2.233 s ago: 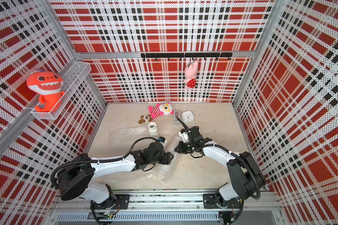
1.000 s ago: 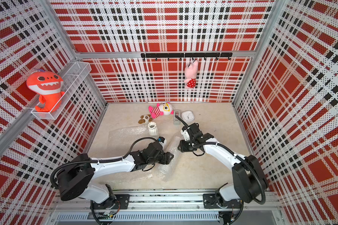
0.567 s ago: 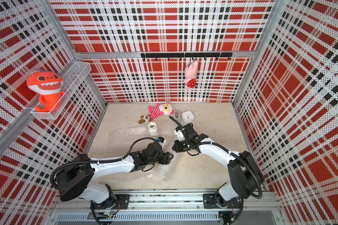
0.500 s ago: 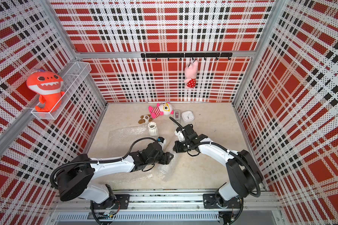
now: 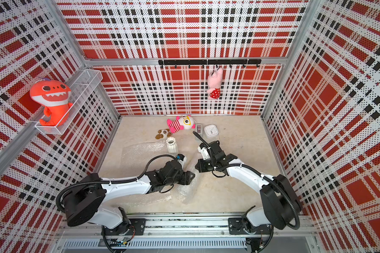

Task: Wrap vases in bubble wrap
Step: Stick the tape on the bubble wrap, then pick up the wrapped vase from the center of the board.

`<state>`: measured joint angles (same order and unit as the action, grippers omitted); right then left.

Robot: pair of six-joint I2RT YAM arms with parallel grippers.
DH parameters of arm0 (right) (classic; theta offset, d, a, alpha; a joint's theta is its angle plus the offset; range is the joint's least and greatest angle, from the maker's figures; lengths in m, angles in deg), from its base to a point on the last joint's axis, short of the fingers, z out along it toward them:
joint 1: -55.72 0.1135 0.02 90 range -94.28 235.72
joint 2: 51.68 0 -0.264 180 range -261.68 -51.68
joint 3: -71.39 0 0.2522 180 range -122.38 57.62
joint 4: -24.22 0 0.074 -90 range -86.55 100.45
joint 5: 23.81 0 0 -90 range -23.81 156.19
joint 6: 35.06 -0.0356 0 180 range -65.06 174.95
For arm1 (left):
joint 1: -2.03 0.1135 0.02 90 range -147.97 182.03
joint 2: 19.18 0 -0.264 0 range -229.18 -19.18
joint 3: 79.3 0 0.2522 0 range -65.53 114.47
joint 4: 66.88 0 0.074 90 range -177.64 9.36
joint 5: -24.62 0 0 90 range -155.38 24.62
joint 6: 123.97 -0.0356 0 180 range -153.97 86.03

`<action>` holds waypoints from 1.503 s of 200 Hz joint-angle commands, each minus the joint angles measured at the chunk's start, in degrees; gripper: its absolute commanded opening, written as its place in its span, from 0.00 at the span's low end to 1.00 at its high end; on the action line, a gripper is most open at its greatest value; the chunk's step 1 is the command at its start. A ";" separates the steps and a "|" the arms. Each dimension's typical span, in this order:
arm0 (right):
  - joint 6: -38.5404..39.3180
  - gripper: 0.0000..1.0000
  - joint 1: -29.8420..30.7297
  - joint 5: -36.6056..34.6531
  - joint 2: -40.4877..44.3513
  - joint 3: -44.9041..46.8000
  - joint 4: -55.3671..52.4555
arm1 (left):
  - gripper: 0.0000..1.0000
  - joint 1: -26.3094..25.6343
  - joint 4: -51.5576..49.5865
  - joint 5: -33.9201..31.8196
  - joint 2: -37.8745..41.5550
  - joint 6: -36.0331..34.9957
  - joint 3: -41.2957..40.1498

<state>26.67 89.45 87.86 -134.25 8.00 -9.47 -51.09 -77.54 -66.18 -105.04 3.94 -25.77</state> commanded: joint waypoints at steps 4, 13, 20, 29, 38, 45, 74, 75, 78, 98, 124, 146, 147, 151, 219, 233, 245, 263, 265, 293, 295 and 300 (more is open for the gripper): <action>0.77 0.12 -0.11 -2.44 -1.55 0.96 1.77 | 0.54 0.07 -1.88 1.65 -0.38 0.66 -1.42; 1.18 0.12 -0.10 -2.09 -2.04 0.61 2.06 | 0.54 0.00 -1.70 1.93 -0.19 0.74 -1.62; 1.33 0.12 -0.15 -1.71 -2.31 0.21 2.01 | 0.54 -0.01 -1.69 2.03 -0.09 0.76 -1.70; 1.48 0.12 -0.15 -1.46 -2.13 -0.29 1.54 | 0.54 -0.03 -1.76 1.96 0.15 0.90 -1.79; 1.54 0.12 -0.14 -1.91 -1.25 -0.55 0.96 | 0.54 -0.01 -1.98 1.85 0.52 1.02 -1.96; 1.44 0.12 -0.16 -2.51 -0.20 -0.34 0.70 | 0.54 -0.03 -2.17 1.59 0.80 1.17 -2.14; 1.07 0.13 -0.16 -2.84 -0.58 1.70 2.84 | 0.53 0.03 -1.42 1.37 1.51 1.98 -2.85; 1.09 0.13 -0.16 -2.68 -0.76 1.67 2.90 | 0.53 0.04 -1.33 1.39 1.50 2.03 -2.90; 1.21 0.13 -0.16 -2.20 -1.36 1.62 2.95 | 0.53 -0.02 -1.14 1.44 1.51 2.14 -2.94; 1.19 0.13 -0.13 -1.65 -3.93 0.91 3.02 | 0.53 0.03 -0.08 1.72 1.56 3.10 -3.50; -0.04 0.19 -0.78 -1.19 1.87 0.69 2.43 | 0.52 0.11 0.73 1.35 2.08 5.56 -5.10; -2.12 0.33 -4.66 3.81 6.05 4.16 1.94 | 0.52 0.05 4.80 2.56 3.02 9.17 -7.68; -2.26 0.34 -4.87 4.21 6.12 4.44 1.96 | 0.52 0.04 5.03 2.60 3.05 9.32 -7.77; -2.64 0.36 -5.64 5.46 6.26 5.26 2.21 | 0.52 0.12 5.74 2.55 3.24 9.80 -8.11; -18.84 0.87 -8.81 21.12 4.56 16.89 28.05 | 0.45 -0.06 18.44 5.70 5.20 18.89 -15.19; -21.72 0.99 -8.53 21.65 2.56 17.78 33.02 | 0.45 -0.27 18.44 5.82 4.77 18.42 -15.19; -22.60 1.00 -8.52 21.54 0.95 18.25 34.73 | 0.45 -0.25 18.59 6.10 4.70 18.38 -15.41; -22.40 1.00 -8.54 18.91 -1.13 18.20 34.16 | 0.45 -0.27 18.70 6.51 4.65 17.96 -15.51; -22.47 1.00 -8.52 18.80 -1.42 18.17 34.23 | 0.45 -0.24 18.75 6.47 4.65 17.96 -15.55; -24.49 1.00 -7.23 18.96 -4.85 17.39 36.59 | 0.45 -0.41 19.55 7.54 4.39 17.29 -15.59; -24.69 1.00 -7.14 18.83 -5.05 17.49 36.77 | 0.45 -0.47 19.64 7.62 4.41 17.22 -15.60; -25.25 1.00 -7.13 18.53 -5.44 17.83 37.56 | 0.45 -0.53 19.75 7.67 4.33 17.21 -15.56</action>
<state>4.47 81.34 107.00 -137.64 25.66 23.21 -50.54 -58.81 -62.71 -99.84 21.47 -40.34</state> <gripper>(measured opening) 0.999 0.692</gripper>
